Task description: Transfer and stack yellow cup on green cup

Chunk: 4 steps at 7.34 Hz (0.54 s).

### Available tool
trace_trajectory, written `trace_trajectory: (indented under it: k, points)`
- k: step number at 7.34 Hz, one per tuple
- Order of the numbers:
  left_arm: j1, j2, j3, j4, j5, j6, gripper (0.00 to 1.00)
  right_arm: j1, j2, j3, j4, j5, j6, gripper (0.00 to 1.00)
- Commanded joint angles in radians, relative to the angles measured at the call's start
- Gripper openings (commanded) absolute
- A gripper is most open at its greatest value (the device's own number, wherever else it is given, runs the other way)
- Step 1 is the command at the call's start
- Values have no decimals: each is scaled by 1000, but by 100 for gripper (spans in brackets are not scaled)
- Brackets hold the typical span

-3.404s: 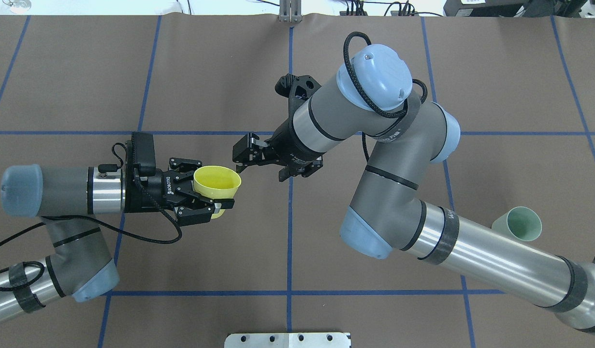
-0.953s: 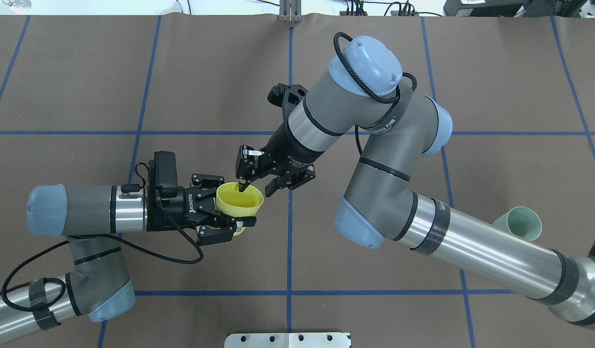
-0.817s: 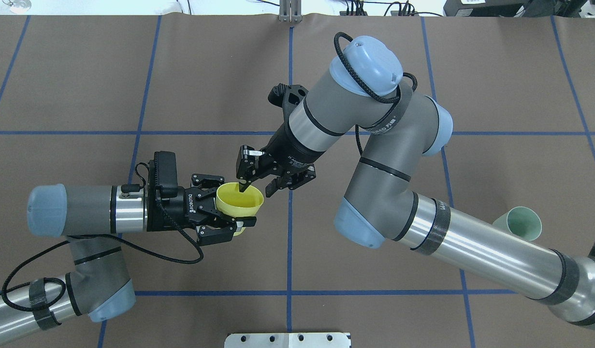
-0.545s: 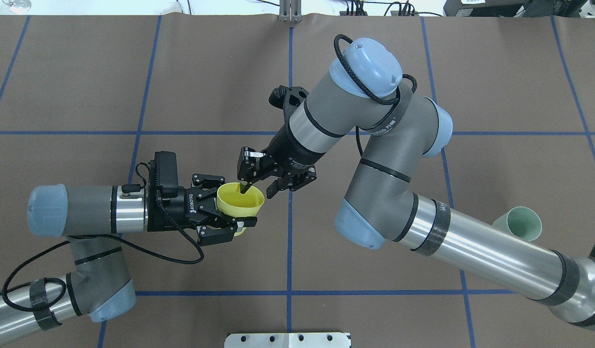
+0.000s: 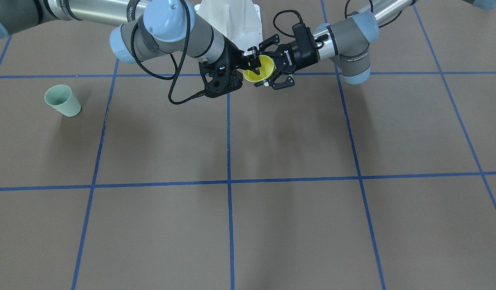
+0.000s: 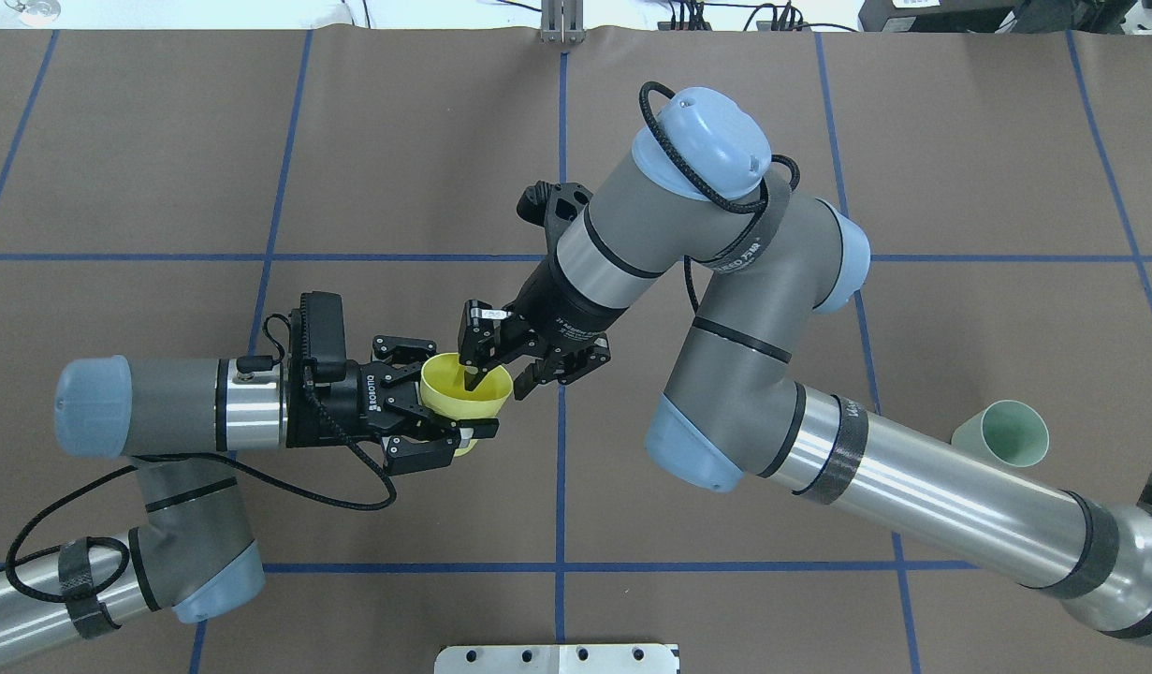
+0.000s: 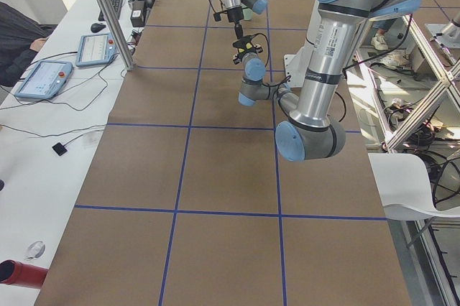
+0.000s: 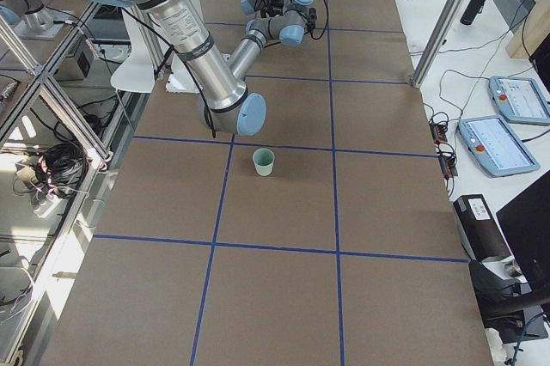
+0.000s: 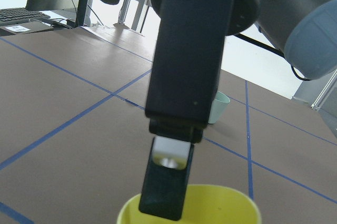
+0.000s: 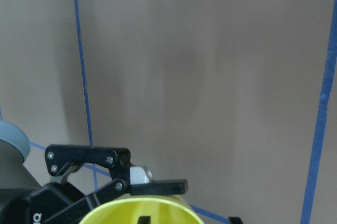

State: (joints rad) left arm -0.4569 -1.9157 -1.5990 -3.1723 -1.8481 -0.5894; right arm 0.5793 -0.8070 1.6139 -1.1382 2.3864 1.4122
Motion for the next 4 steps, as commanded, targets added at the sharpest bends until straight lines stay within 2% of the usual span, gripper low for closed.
trace_trajectory:
  k: [1,4]
  points:
    - [1,0,-6,0,0,-1,21,-12,-4,-3,0,2,-1,43]
    - [1,0,-10,0,0,-3,21,-12,-11,0,2,16,-1,27]
